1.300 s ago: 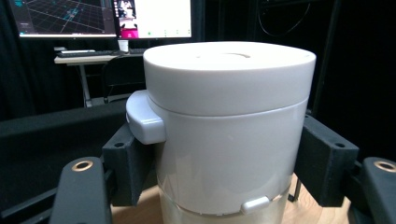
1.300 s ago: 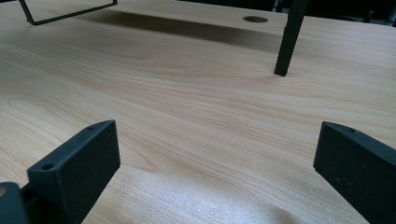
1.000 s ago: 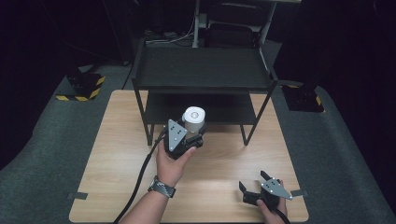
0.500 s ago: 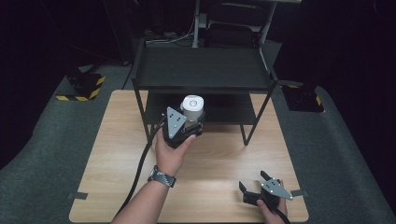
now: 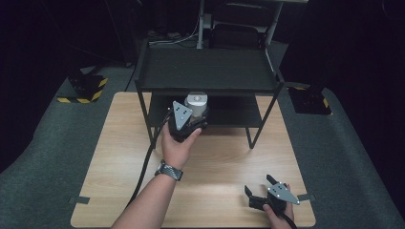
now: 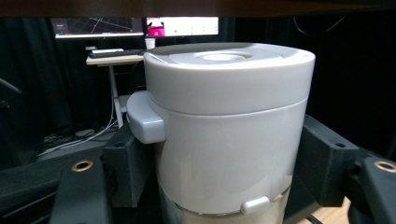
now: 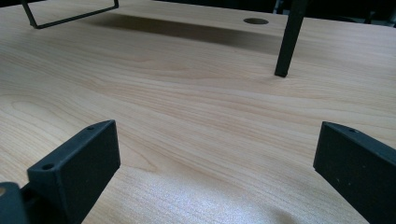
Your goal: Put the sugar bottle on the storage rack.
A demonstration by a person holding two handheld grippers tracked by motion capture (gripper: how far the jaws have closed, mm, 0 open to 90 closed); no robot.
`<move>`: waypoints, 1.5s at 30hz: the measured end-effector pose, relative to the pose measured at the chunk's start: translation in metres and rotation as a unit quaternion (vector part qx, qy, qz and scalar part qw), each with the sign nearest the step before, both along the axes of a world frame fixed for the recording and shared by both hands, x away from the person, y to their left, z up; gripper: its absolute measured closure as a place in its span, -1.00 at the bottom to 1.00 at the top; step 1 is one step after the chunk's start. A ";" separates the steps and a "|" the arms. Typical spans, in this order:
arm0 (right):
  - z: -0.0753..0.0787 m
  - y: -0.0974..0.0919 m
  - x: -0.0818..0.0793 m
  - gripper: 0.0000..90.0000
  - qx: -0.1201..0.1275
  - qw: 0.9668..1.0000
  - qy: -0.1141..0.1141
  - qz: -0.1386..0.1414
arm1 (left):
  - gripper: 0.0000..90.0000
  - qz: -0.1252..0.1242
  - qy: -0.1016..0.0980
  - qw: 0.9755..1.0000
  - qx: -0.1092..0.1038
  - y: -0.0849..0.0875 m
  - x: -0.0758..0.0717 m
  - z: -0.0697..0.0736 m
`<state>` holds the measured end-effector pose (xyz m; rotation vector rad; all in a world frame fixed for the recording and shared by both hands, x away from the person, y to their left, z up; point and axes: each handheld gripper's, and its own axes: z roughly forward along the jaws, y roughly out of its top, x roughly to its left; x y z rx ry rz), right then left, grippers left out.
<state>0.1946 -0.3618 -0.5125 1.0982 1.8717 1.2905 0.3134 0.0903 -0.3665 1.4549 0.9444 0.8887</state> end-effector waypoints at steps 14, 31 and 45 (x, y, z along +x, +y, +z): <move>0.000 -0.001 0.000 -1.00 0.003 1.000 -0.001 0.002 | -0.36 0.033 0.012 0.999 -0.004 -0.004 0.023 0.000; -0.001 -0.002 0.000 -1.00 0.002 1.000 -0.001 0.005 | -0.36 0.054 0.003 0.999 0.002 -0.008 0.036 -0.007; -0.001 -0.002 0.000 -1.00 0.002 1.000 -0.001 0.006 | -0.37 0.062 -0.015 0.998 -0.011 -0.012 0.034 -0.019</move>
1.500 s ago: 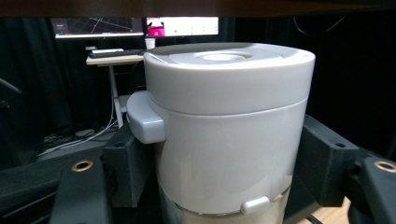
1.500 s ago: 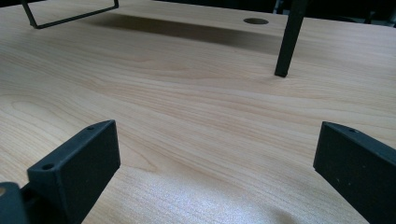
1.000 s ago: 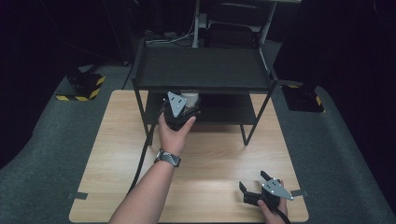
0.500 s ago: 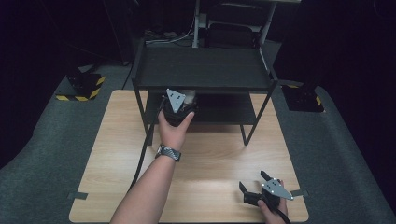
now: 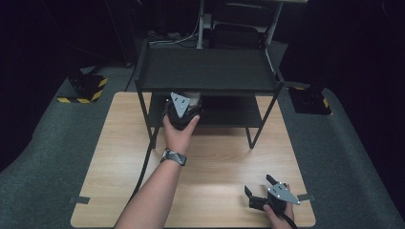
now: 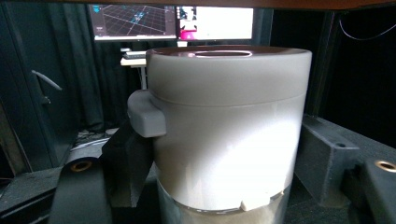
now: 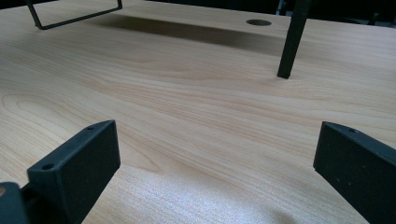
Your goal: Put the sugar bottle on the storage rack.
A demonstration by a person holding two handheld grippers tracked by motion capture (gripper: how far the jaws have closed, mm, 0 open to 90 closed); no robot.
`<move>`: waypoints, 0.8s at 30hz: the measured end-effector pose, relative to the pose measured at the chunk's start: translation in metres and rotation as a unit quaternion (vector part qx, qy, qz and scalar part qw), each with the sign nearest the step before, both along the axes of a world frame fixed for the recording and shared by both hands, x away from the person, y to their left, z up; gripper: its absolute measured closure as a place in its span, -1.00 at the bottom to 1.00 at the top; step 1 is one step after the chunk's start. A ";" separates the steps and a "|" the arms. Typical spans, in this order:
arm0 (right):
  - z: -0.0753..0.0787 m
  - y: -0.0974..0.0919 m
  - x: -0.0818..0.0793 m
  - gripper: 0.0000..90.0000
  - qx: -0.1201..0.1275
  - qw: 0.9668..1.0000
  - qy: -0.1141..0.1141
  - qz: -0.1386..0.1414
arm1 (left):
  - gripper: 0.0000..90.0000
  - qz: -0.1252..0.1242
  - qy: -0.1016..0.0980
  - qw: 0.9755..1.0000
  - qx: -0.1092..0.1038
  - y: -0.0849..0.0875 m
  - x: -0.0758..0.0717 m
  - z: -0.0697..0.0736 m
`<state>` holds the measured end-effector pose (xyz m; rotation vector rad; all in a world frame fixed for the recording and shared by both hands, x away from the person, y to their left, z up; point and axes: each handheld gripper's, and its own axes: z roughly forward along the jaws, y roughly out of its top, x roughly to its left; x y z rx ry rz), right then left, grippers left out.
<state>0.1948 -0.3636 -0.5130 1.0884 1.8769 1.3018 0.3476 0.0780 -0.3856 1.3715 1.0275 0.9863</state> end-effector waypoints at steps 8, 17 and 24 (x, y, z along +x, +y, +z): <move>0.000 0.000 0.000 -1.00 -0.001 1.000 0.000 0.000 | -0.64 -0.006 0.009 1.000 -0.006 0.001 0.000 0.001; 0.000 0.001 0.000 -1.00 -0.005 1.000 0.000 0.000 | -0.99 -0.009 0.011 1.000 -0.023 0.010 -0.012 -0.008; 0.001 0.002 0.000 -1.00 -0.007 1.000 0.000 -0.001 | -0.99 -0.032 -0.004 0.999 -0.027 0.025 -0.033 -0.016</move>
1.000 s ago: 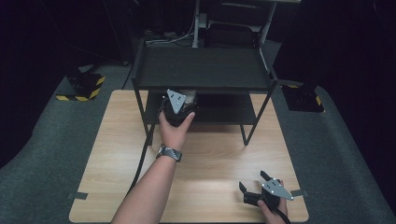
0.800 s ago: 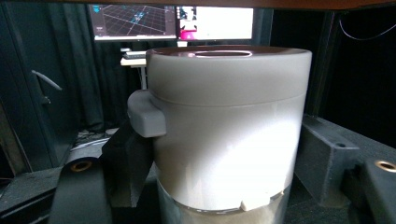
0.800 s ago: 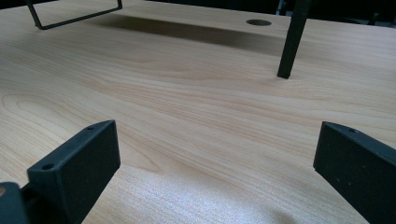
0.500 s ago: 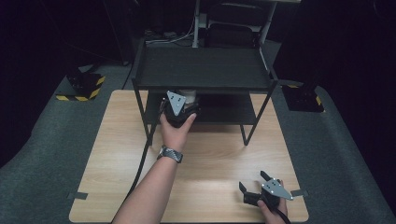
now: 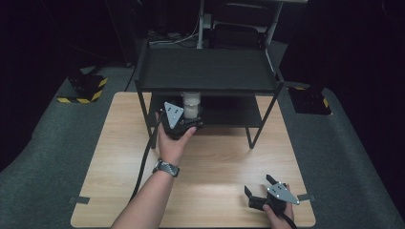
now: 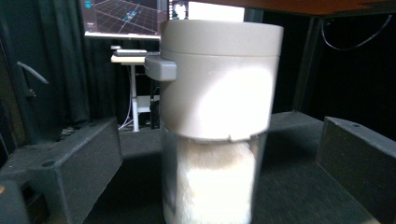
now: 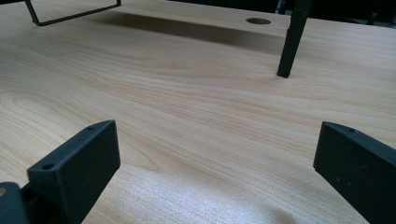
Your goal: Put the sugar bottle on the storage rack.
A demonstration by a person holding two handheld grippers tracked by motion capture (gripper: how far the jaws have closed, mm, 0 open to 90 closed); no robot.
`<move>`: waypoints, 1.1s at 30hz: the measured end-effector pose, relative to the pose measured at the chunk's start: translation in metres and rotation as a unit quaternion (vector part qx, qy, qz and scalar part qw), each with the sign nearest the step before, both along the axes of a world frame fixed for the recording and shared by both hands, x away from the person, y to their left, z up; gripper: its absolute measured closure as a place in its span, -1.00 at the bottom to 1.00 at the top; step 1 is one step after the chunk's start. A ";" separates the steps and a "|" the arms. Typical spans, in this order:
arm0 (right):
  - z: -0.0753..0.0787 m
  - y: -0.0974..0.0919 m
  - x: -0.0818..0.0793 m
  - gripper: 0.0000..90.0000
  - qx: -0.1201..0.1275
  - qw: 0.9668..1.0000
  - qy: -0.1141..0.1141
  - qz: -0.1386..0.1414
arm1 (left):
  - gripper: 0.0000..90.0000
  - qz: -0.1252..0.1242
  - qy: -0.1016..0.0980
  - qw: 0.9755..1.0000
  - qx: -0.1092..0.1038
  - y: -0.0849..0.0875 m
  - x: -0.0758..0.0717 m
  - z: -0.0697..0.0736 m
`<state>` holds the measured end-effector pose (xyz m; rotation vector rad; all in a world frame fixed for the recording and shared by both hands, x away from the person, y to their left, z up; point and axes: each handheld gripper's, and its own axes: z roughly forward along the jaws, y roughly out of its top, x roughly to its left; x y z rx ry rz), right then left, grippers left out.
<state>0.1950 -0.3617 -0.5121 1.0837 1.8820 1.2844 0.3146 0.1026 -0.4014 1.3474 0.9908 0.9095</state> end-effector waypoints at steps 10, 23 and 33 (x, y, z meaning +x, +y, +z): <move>0.001 0.000 0.001 -1.00 0.000 1.000 0.002 -0.002 | -0.99 -0.023 -0.027 0.999 0.007 0.016 -0.035 -0.008; 0.001 0.001 0.001 -1.00 -0.002 1.000 0.001 -0.002 | -0.99 -0.049 -0.045 0.998 0.009 0.044 -0.078 -0.037; 0.000 0.002 0.000 -1.00 -0.003 1.000 0.000 -0.003 | -0.99 -0.059 -0.039 0.997 0.037 0.069 -0.105 -0.070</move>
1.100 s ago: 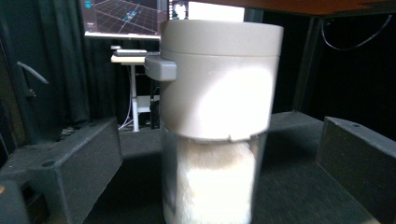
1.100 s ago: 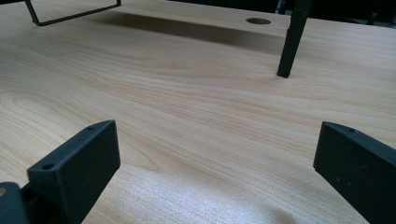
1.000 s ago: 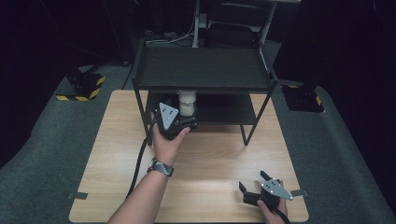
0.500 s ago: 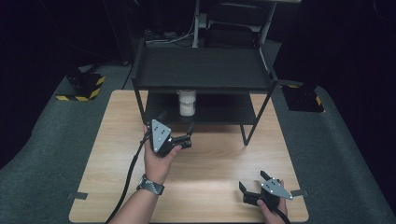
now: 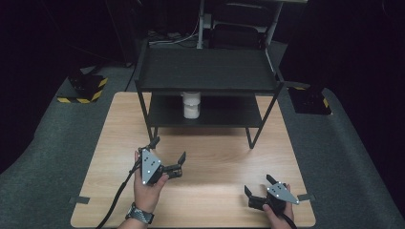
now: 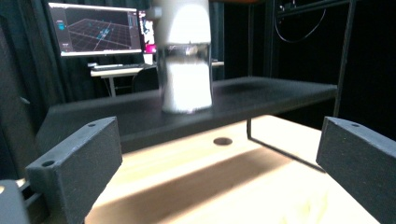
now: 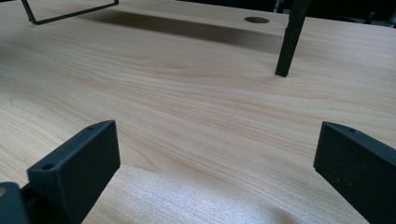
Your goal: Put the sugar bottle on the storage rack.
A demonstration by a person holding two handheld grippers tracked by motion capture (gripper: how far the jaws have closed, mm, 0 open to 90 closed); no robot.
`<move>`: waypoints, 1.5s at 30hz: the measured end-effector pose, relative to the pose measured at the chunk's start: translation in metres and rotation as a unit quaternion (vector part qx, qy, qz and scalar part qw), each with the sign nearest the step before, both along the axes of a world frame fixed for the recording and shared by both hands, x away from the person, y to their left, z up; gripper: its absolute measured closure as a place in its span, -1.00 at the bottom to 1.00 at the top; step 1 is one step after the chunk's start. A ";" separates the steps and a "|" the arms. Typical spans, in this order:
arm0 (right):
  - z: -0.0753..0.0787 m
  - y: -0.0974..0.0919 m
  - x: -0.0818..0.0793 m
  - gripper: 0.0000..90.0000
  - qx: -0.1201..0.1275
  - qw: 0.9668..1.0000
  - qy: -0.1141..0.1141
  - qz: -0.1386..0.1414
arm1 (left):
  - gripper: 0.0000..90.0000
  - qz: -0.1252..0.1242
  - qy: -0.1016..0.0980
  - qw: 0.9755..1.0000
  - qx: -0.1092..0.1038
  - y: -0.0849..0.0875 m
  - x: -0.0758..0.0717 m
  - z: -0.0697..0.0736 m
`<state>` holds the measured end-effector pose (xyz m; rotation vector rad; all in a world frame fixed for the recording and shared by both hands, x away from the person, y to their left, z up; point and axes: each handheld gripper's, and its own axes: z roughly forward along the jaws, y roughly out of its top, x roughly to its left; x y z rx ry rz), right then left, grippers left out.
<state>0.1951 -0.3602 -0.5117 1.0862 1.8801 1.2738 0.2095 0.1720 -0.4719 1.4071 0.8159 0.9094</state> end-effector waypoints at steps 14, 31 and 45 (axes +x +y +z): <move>0.000 0.000 0.000 -1.00 0.000 1.000 -0.001 0.001 | -0.99 -0.012 0.035 0.999 0.010 0.023 -0.022 -0.034; 0.000 0.002 -0.002 -1.00 -0.008 1.000 -0.005 -0.001 | -0.99 -0.013 0.104 0.994 0.036 0.035 -0.032 -0.055; 0.001 0.004 -0.002 -1.00 -0.009 1.000 -0.002 -0.007 | -0.99 -0.016 0.141 0.988 0.057 0.035 -0.029 -0.052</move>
